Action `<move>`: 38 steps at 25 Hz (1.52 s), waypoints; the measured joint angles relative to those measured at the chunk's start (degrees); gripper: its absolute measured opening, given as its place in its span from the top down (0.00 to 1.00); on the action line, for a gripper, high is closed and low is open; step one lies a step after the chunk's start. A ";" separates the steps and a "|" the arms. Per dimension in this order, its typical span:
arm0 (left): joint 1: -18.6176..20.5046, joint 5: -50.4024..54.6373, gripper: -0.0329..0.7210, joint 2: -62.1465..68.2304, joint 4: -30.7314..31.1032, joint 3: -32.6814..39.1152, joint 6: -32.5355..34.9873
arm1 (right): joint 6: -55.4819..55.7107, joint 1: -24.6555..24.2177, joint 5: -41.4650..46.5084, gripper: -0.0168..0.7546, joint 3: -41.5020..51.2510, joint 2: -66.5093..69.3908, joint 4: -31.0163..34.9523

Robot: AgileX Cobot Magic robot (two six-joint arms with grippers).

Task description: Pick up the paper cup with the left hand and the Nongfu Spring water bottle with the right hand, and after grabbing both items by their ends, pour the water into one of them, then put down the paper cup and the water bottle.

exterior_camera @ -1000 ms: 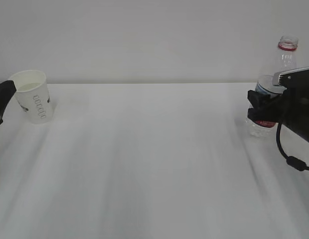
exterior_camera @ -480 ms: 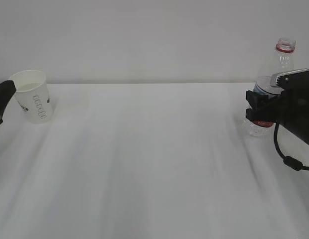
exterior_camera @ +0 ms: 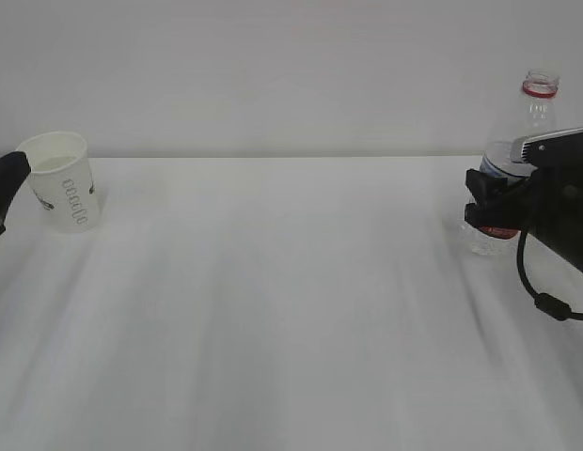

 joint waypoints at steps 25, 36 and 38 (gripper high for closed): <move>0.00 0.00 0.23 0.00 0.00 0.00 0.00 | 2.21 0.00 -4.04 0.13 -0.11 2.53 -1.08; 0.00 0.00 0.23 0.00 0.06 0.00 0.00 | 3.85 -0.11 -8.56 0.13 5.00 2.53 -1.63; 0.00 0.00 0.23 0.00 0.14 0.00 0.00 | 3.93 -0.11 -8.56 0.13 6.11 2.08 -1.63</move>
